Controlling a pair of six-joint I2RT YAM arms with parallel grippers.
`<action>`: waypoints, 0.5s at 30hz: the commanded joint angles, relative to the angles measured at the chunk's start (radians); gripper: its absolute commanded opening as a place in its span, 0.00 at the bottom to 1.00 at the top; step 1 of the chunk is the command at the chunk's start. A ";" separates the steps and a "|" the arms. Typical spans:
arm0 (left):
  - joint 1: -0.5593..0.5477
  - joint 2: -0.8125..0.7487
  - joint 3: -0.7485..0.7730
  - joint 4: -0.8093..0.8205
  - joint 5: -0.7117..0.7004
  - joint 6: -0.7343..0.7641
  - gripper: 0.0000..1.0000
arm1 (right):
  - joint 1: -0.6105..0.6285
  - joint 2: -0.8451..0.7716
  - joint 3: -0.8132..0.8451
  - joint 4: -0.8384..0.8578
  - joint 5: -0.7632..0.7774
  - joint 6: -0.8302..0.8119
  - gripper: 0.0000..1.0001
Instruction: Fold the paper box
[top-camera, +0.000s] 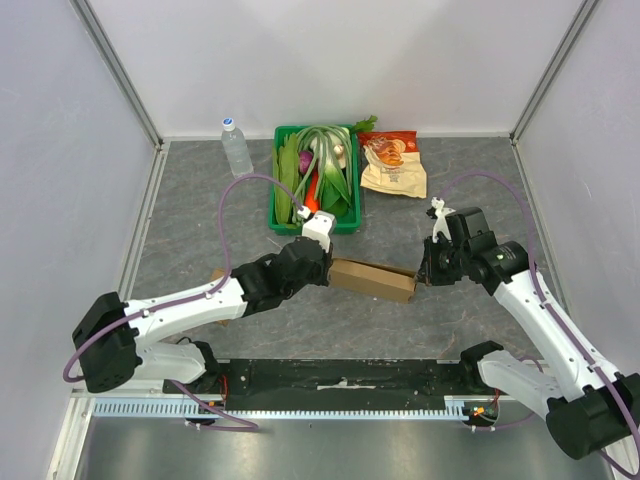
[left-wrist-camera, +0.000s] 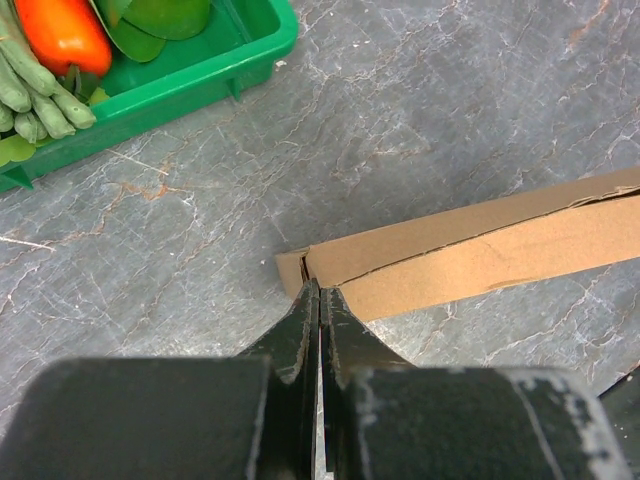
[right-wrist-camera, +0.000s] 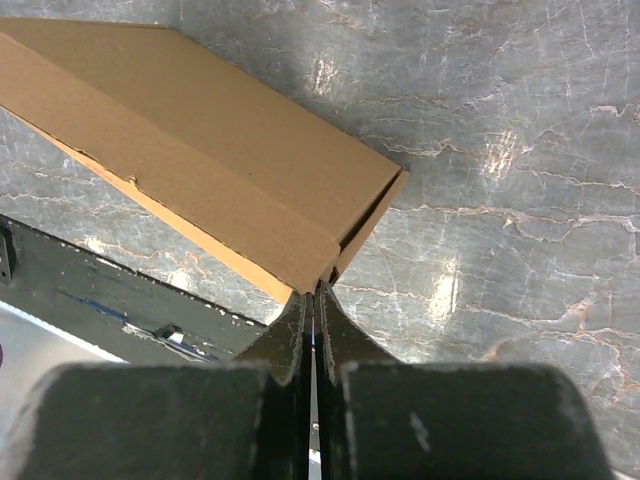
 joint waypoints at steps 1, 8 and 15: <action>-0.009 0.035 -0.022 -0.033 0.046 -0.010 0.02 | 0.003 0.002 -0.005 -0.025 0.003 -0.047 0.00; -0.009 0.038 -0.025 -0.033 0.047 -0.010 0.02 | 0.006 0.007 -0.011 -0.033 0.047 -0.065 0.00; -0.009 0.024 -0.062 -0.012 0.044 -0.030 0.02 | 0.004 -0.033 -0.080 0.024 0.039 -0.024 0.00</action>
